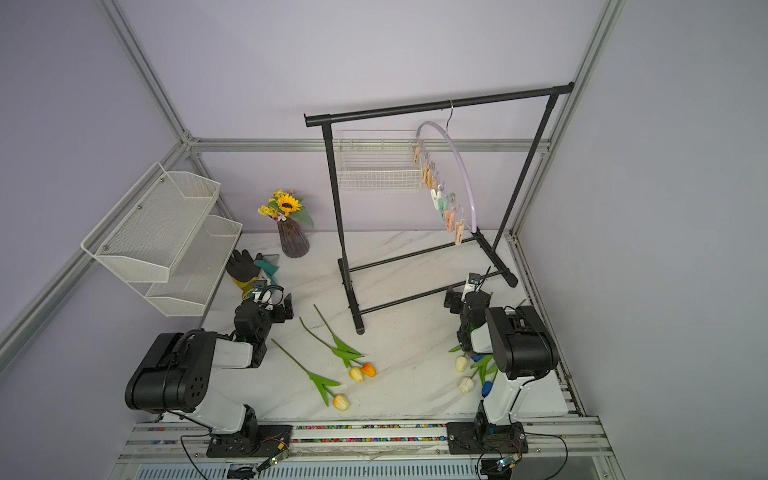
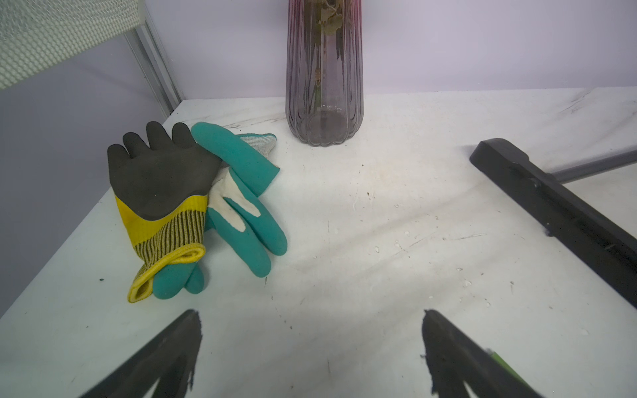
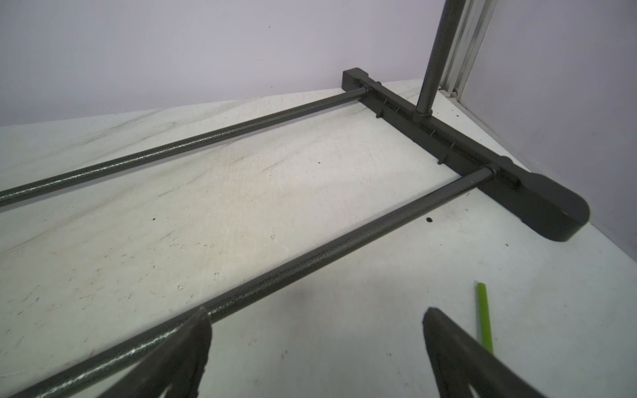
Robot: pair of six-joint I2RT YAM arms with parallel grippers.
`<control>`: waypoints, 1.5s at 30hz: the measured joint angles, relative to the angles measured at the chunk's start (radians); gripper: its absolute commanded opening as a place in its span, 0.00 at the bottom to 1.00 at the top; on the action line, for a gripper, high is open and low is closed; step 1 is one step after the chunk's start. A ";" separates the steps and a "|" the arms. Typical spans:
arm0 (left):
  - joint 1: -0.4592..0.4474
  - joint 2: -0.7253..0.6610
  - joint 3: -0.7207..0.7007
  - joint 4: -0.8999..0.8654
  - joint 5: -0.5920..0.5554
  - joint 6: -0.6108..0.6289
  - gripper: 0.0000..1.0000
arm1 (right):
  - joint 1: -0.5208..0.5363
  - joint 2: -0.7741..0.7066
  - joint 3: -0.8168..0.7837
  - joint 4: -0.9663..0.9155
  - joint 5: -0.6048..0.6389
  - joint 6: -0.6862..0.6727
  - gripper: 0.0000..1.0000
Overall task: Dry the flowers on a clothes hanger
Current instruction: Adjust the clothesline at the center of the board.
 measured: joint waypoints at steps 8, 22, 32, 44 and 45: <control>-0.041 -0.247 -0.009 -0.143 -0.116 -0.010 1.00 | 0.000 -0.177 0.015 -0.164 0.003 0.002 0.97; -0.478 -0.424 0.342 -0.463 -0.198 -0.106 1.00 | 0.000 -0.592 0.350 -0.665 -0.254 0.247 0.97; -0.591 -0.108 0.622 -0.446 -0.225 -0.117 0.79 | 0.000 -0.620 0.396 -0.837 -0.462 0.343 0.97; -0.578 0.058 0.757 -0.438 -0.264 -0.105 0.44 | 0.000 -0.668 0.414 -0.898 -0.494 0.361 0.97; -0.575 0.060 0.759 -0.437 -0.262 -0.106 0.42 | 0.000 -0.670 0.414 -0.901 -0.496 0.361 0.97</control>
